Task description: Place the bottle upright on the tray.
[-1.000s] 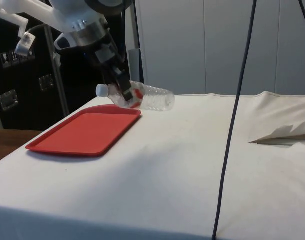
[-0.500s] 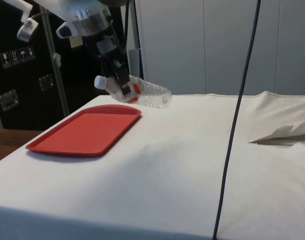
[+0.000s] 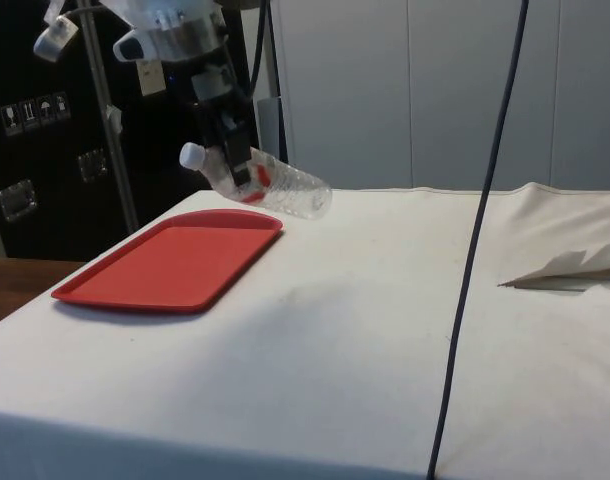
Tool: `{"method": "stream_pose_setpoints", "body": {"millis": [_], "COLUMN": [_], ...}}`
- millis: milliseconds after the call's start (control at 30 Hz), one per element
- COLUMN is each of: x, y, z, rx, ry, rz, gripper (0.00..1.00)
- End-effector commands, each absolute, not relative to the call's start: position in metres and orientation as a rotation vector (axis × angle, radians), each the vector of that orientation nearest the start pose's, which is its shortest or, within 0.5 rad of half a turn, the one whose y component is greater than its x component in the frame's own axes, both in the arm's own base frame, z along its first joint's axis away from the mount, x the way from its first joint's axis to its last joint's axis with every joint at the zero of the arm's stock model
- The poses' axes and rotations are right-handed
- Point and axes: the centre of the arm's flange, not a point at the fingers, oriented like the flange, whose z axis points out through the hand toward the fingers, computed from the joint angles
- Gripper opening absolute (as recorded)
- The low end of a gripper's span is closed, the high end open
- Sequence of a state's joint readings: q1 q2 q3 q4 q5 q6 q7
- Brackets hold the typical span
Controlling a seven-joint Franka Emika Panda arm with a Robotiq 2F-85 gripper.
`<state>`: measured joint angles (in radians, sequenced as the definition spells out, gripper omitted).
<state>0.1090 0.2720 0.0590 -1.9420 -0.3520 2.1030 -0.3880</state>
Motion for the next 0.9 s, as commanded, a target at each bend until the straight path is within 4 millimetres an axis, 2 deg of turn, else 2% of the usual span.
{"method": "stream_pose_setpoints", "body": {"millis": [0, 33, 300, 333, 400, 567, 600, 833, 867], "x": [0.593, 0.594, 0.597, 0.597, 0.598, 0.6, 0.601, 0.604, 0.604], "y": [0.082, 0.082, 0.081, 0.081, 0.081, 0.08, 0.08, 0.079, 0.079], "z": [0.34, 0.337, 0.34, 0.337, 0.339, 0.339, 0.337, 0.339, 0.337], "rx": [-3.16, -3.161, -3.168, -3.167, -3.17, -3.173, -3.174, -3.178, -3.179], "ry": [-1.238, -1.243, -1.219, -1.224, -1.213, -1.2, -1.209, -1.177, -1.185], "rz": [0.194, 0.224, 0.088, 0.126, 0.053, -0.006, 0.026, -0.118, -0.092], "gripper": [0.34, 0.34, 0.34, 0.34, 0.34, 0.34, 0.34, 0.34, 0.34]}}
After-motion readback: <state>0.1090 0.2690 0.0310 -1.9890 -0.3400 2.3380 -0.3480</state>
